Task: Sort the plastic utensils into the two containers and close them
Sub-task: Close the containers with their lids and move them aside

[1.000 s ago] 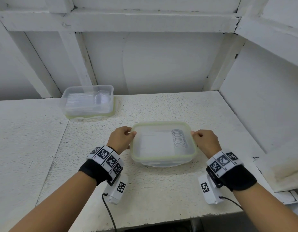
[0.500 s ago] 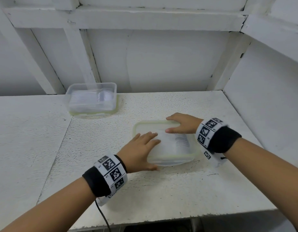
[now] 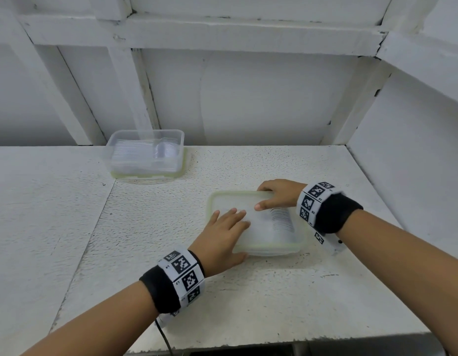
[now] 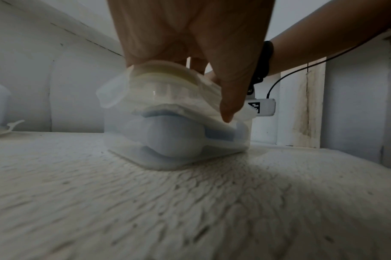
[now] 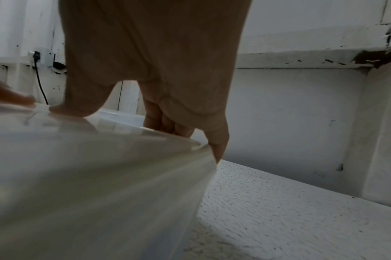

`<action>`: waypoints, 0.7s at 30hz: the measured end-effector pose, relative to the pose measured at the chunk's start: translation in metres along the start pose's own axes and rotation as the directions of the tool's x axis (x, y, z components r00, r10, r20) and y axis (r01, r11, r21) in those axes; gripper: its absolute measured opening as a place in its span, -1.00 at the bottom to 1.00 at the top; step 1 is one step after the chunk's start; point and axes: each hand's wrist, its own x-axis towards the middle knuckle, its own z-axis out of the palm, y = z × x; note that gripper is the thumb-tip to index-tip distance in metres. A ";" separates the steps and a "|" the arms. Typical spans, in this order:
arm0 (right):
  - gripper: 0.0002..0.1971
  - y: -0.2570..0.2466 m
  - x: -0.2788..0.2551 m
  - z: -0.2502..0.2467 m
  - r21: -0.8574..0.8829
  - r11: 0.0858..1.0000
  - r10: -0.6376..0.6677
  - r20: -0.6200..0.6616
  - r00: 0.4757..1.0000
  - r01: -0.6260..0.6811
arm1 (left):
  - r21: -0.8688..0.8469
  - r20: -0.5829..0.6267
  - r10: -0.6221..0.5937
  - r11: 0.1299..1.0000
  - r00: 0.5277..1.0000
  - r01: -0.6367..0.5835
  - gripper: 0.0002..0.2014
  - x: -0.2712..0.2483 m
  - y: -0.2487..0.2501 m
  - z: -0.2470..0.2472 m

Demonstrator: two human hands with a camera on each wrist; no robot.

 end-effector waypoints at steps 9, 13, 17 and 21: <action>-0.44 0.001 -0.002 0.004 -0.001 1.000 0.005 -0.017 1.000 -0.005 | -0.032 -0.005 0.020 0.999 1.000 -0.020 -0.30 0.002 -0.004 0.000; -0.31 0.000 -0.008 0.005 -0.065 0.998 0.017 -0.008 1.000 -0.017 | -0.231 -0.062 0.032 0.972 0.998 -0.045 -0.40 -0.002 -0.015 -0.013; -0.35 -0.011 -0.011 -0.010 -0.063 0.998 -0.009 -0.059 0.998 0.006 | -0.417 -0.185 -0.130 0.908 0.974 0.042 -0.61 -0.010 -0.043 -0.041; -0.51 -0.038 -0.004 -0.035 0.066 0.996 -0.053 -0.198 0.979 0.067 | -0.487 -0.215 -0.360 0.845 0.908 0.220 -0.70 -0.014 -0.102 -0.070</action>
